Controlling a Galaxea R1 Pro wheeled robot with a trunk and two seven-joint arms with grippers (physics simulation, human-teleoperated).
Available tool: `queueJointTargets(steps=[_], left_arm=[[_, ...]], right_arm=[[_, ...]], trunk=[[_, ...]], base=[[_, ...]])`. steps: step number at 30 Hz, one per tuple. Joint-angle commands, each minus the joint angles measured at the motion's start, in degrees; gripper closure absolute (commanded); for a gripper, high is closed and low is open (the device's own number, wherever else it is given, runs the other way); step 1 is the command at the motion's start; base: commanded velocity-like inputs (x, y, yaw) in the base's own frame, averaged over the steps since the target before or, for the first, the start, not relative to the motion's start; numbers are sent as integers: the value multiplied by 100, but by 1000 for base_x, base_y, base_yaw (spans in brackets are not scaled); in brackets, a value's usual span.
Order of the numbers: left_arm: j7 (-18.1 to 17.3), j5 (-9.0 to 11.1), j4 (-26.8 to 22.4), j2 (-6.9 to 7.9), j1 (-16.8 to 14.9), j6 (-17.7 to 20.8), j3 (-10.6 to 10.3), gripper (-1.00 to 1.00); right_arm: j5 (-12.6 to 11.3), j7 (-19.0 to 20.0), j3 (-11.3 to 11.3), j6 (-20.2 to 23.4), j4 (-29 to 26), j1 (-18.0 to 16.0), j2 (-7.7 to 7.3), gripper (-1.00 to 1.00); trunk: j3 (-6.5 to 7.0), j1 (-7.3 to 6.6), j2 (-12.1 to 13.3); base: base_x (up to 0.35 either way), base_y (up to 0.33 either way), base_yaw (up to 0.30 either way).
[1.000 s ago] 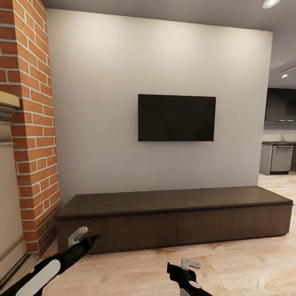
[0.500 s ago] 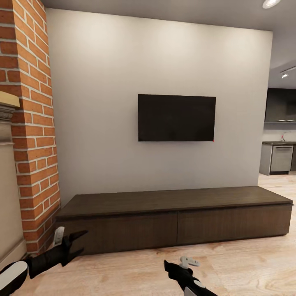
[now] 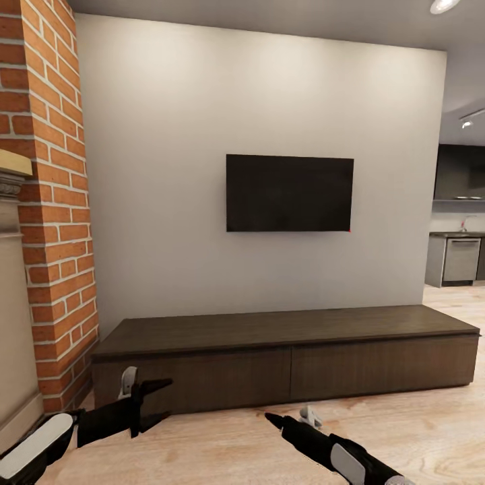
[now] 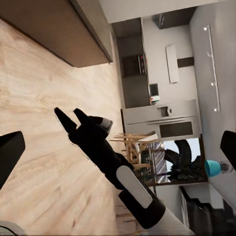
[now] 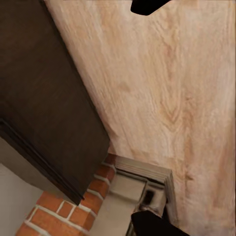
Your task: Place each of the two pumpkins and all three candles from the living room inside a cabinet in the living room (use any cabinet), then make sure every cabinet is closed, and position the cauldron so it is next to a table in the living room.
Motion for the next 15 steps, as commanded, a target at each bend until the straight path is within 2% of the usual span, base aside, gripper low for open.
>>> queueJointTargets(steps=[1,2,5,8,15], left_arm=[[-16,-29,1,-19,-18,20,-21,-100],[23,-84,-4,-73,-36,66,-21,-100],[49,-126,-2,-153,-50,209,-21,-100],[53,-136,27,-179,-53,299,-15,-100],[44,-118,63,-184,-55,353,-5,-100]], right_arm=[[-64,112,10,37,-54,-6,-13,-100],[-111,344,-123,22,-165,-8,-27,-100],[-179,559,-547,-18,-270,-10,-33,-100],[-190,597,-702,-62,-284,-10,-32,-100],[-202,564,-775,-265,-254,-10,-31,-100]], trunk=[[-8,-1,-4],[-8,-1,-4],[-8,-1,-4],[-8,-1,-4],[-8,-1,-4]], base=[[0,0,0],[0,0,0],[0,0,0],[0,0,0],[0,0,0]])
